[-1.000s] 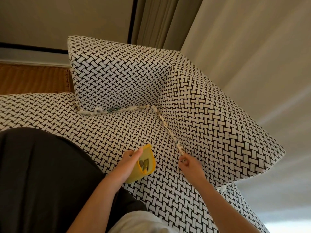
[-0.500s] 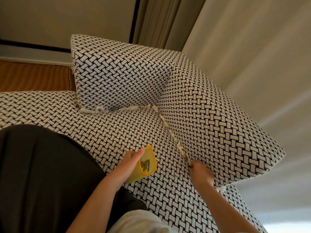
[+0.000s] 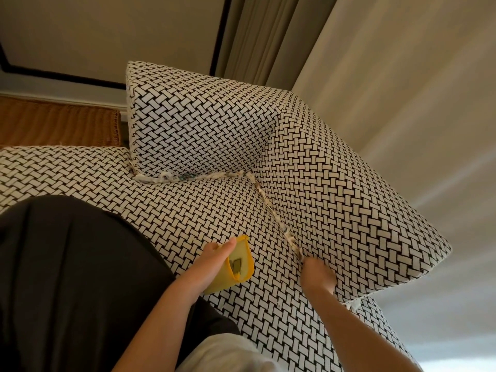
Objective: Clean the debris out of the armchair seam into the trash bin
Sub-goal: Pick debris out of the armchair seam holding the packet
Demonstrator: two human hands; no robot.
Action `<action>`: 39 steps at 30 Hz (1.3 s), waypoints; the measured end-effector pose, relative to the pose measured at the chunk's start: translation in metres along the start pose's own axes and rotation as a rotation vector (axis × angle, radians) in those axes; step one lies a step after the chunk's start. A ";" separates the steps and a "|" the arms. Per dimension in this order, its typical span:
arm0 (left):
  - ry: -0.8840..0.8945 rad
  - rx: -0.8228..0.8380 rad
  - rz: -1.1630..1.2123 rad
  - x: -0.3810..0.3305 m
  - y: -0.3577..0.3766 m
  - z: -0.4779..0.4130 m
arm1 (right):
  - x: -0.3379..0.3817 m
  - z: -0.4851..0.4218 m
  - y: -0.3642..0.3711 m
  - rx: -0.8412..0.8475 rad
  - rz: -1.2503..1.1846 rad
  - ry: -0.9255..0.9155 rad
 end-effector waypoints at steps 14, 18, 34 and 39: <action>-0.009 -0.015 -0.027 -0.009 -0.001 0.012 | 0.043 0.027 -0.042 -0.075 -0.679 -0.317; -0.008 -0.013 0.021 -0.008 0.000 0.012 | 0.077 0.058 -0.068 0.069 -0.984 -0.461; -0.008 0.007 0.050 -0.006 -0.001 0.013 | 0.057 0.064 -0.042 0.063 -0.890 -0.443; 0.001 0.011 0.017 -0.009 0.002 0.015 | 0.001 0.032 -0.012 0.022 -0.399 -0.249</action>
Point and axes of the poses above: each hand's wrist, its own z-axis away from the middle knuckle, its own y-axis out of the palm, x = y × z, the point moved 6 cm from there along -z, towards the middle knuckle, and after that the axes turned 6 degrees about y, right-handed, at the moved point
